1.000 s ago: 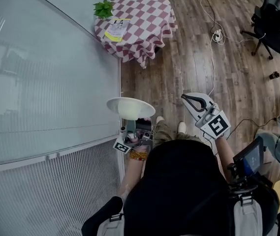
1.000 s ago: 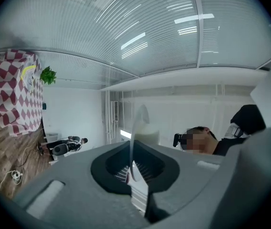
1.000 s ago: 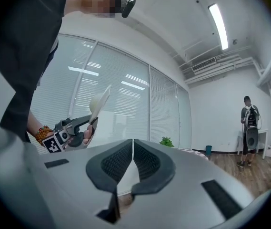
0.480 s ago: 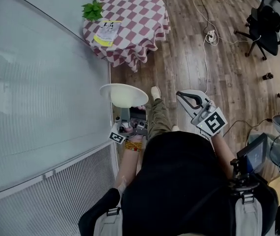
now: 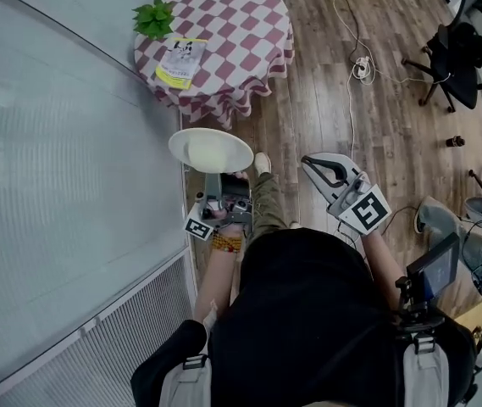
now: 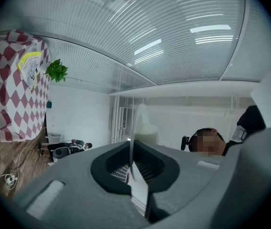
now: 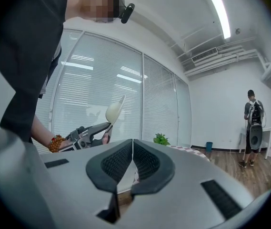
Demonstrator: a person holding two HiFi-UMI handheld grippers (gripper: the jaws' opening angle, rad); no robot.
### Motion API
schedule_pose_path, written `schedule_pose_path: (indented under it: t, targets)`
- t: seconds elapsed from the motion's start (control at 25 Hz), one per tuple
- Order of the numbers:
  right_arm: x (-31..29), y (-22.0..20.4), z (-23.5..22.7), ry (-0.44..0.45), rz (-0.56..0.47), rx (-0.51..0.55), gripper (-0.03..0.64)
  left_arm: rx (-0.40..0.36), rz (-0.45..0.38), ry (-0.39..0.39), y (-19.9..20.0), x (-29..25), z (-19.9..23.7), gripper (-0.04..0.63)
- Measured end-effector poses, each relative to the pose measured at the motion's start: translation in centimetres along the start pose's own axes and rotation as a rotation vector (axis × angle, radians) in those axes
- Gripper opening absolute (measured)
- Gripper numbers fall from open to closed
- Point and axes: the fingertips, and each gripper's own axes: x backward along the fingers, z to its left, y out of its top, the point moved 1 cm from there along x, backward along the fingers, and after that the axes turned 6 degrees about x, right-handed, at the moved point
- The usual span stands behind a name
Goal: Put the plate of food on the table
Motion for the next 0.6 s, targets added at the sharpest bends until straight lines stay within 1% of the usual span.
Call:
schedule_pose_path:
  t: [0.12, 0.32, 0.48, 0.6]
  targets:
    - [-2.2, -0.3, -1.5, 0.007, 0.02, -0.024, 0.014, 0.014, -0.037, 0.042, 2.1, -0.7, 2.3, 0.014]
    - [-6.1, -0.2, -4.4, 0.01, 0.036, -0.035, 0.012, 0.033, -0.083, 0.106, 5.4, -2.1, 6.0, 0.014]
    - [-9.3, -0.5, -6.7, 0.024, 0.084, -0.039, 0.013, 0.053, -0.094, 0.13, 7.7, -3.8, 9.0, 0.014]
    - [-12.5, -0.5, -8.7, 0.042, 0.075, -0.042, 0.014, 0.063, -0.089, 0.148, 9.2, -5.4, 11.4, 0.014]
